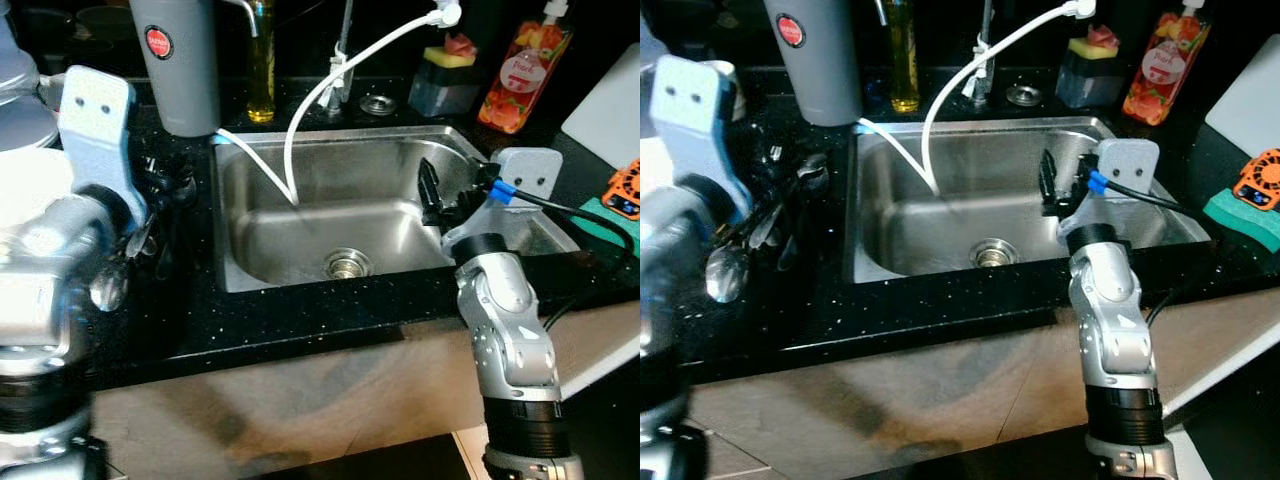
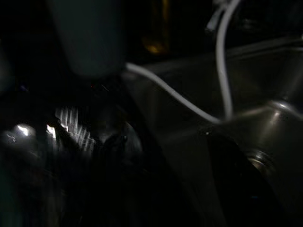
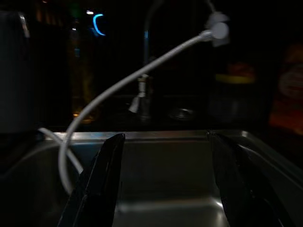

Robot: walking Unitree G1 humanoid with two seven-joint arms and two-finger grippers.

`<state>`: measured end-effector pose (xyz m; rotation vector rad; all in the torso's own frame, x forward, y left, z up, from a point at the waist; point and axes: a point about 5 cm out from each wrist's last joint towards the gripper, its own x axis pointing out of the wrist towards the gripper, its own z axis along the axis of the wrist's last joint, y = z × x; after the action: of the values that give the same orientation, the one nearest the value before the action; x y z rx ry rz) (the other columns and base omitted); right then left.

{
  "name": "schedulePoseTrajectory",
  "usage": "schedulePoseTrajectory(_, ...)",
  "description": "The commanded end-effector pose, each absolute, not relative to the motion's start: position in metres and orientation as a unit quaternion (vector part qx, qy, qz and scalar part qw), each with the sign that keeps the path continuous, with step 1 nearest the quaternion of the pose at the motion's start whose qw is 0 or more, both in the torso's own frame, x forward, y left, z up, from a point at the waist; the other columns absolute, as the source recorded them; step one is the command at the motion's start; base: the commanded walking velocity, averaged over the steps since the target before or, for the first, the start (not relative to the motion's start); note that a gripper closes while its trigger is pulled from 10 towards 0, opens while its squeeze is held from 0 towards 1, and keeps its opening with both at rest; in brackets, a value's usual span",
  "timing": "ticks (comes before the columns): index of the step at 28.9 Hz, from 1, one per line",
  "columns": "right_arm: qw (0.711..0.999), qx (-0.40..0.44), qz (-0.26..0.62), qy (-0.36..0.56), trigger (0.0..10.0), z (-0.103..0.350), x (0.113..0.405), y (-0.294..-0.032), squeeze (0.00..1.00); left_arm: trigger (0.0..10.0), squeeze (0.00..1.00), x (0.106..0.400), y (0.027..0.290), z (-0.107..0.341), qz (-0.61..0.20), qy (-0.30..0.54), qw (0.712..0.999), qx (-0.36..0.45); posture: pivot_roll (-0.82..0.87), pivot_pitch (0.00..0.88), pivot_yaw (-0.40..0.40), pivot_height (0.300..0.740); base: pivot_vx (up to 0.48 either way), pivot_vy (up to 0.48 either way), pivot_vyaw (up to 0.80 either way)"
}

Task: Kitchen organization

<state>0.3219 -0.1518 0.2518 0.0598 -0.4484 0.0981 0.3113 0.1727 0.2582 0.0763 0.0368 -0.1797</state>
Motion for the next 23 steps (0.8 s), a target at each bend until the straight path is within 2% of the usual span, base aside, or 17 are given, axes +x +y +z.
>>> schedulePoseTrajectory(1,0.973,0.036,0.055,-0.223,10.0,0.253,0.325,-0.148,0.0,10.0,0.0,0.316,0.154,0.246,-0.101,0.035,0.993,0.042,0.11,0.053,-0.054,0.74,0.0,0.0,0.0)
schedulePoseTrajectory(3,0.971,0.042,0.064,-0.226,10.0,0.256,0.327,-0.142,0.0,10.0,0.0,0.323,0.134,0.241,-0.111,0.045,0.993,0.015,0.1,0.043,-0.051,0.74,0.0,0.0,0.0)
schedulePoseTrajectory(6,0.971,0.031,0.082,-0.224,10.0,0.257,0.329,-0.138,0.0,10.0,0.0,0.327,0.133,0.238,-0.072,0.066,0.995,0.009,0.09,0.039,-0.04,0.74,0.0,0.0,0.0)
schedulePoseTrajectory(7,0.97,0.006,0.114,-0.215,10.0,0.258,0.329,-0.136,0.0,10.0,0.0,0.327,0.14,0.237,-0.03,0.074,0.997,0.02,0.09,0.038,-0.037,0.74,0.0,0.0,0.0)
schedulePoseTrajectory(8,0.97,0.006,0.114,-0.215,10.0,0.258,0.329,-0.136,0.0,10.0,0.0,0.327,0.14,0.237,-0.03,0.074,0.997,0.02,0.09,0.038,-0.037,0.74,0.0,0.0,0.0)
schedulePoseTrajectory(11,0.97,-0.012,0.151,-0.192,10.0,0.253,0.327,-0.142,0.0,10.0,0.0,0.321,0.162,0.235,0.02,0.082,0.996,0.022,0.1,0.04,-0.04,0.74,0.0,0.0,0.0)
schedulePoseTrajectory(15,0.975,-0.018,0.131,-0.178,10.0,0.248,0.331,-0.152,0.0,10.0,0.0,0.317,0.179,0.241,0.047,0.054,0.996,0.061,0.11,0.035,-0.047,0.74,0.0,0.0,0.0)
schedulePoseTrajectory(16,0.979,0.002,0.107,-0.173,10.0,0.246,0.334,-0.155,0.0,10.0,0.0,0.316,0.182,0.246,0.048,0.023,0.996,0.075,0.11,0.033,-0.048,0.74,0.0,0.0,0.0)
schedulePoseTrajectory(23,0.983,0.063,0.069,-0.16,10.0,0.244,0.339,-0.162,0.0,10.0,0.0,0.319,0.175,0.254,0.033,-0.012,0.995,0.089,0.11,0.03,-0.051,0.74,0.0,0.0,0.0)
